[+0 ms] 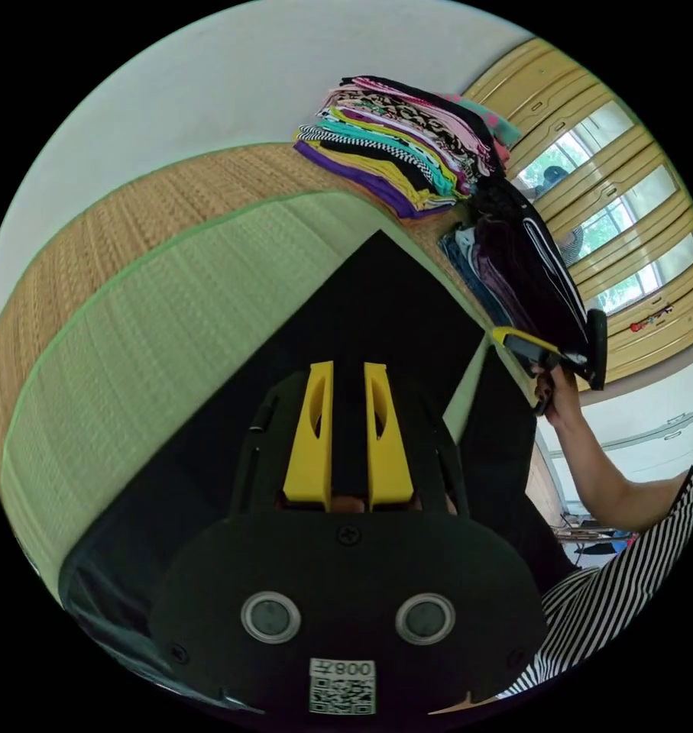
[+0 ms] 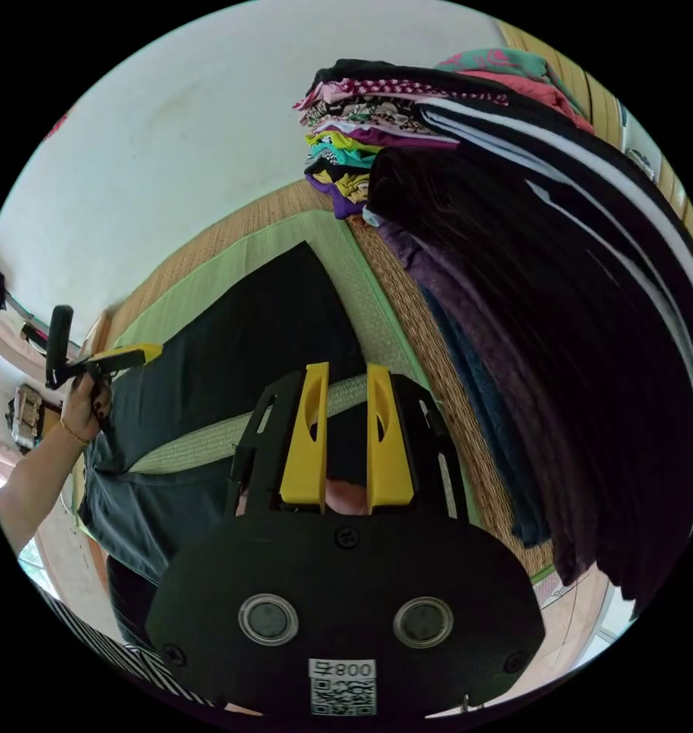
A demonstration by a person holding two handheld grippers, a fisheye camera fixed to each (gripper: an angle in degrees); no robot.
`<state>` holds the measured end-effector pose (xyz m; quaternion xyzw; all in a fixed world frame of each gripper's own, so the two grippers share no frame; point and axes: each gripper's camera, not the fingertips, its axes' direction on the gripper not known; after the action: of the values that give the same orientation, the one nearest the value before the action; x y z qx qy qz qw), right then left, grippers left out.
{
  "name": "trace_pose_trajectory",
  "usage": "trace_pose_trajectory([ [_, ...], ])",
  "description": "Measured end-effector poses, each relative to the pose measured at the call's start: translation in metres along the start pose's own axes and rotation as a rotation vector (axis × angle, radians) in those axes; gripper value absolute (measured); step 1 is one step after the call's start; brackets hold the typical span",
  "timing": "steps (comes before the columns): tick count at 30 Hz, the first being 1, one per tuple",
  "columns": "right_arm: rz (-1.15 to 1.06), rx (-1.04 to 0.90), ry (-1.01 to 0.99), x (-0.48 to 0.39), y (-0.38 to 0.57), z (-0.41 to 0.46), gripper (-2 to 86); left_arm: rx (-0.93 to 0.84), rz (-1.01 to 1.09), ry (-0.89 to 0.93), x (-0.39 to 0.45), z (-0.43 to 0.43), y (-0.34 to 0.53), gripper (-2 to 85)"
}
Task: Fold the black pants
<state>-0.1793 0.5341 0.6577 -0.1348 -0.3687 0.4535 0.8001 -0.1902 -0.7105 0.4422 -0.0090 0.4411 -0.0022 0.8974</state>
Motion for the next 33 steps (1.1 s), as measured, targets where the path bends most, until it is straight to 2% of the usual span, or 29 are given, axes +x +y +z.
trace_pose_trajectory([
  [8, 0.007, -0.015, 0.019, 0.018, -0.002, 0.021, 7.1, -0.069, -0.006, -0.127, -0.009, 0.083, -0.092, 7.4],
  [15, -0.034, -0.004, 0.022, 0.024, -0.004, 0.017, 2.5, -0.09, 0.049, -0.186, 0.001, 0.124, -0.112, 2.7],
  [20, -0.048, 0.086, -0.018, 0.037, 0.0, -0.028, 1.3, 0.011, 0.105, -0.093, 0.013, 0.127, -0.12, 1.5],
  [22, -0.036, 0.112, -0.034, 0.046, 0.005, -0.043, 1.2, 0.024, 0.123, -0.109, 0.018, 0.134, -0.122, 1.6],
  [26, 0.015, 0.006, -0.065, 0.071, 0.0, -0.02, 1.5, -0.068, 0.099, -0.147, 0.016, 0.169, -0.127, 3.0],
  [30, 0.044, 0.025, -0.035, 0.086, 0.005, -0.035, 2.7, -0.024, 0.126, -0.027, 0.025, 0.175, -0.119, 5.6],
  [33, 0.022, 0.003, -0.019, 0.091, 0.024, -0.056, 4.4, -0.051, 0.232, 0.124, 0.049, 0.185, -0.099, 6.6],
])
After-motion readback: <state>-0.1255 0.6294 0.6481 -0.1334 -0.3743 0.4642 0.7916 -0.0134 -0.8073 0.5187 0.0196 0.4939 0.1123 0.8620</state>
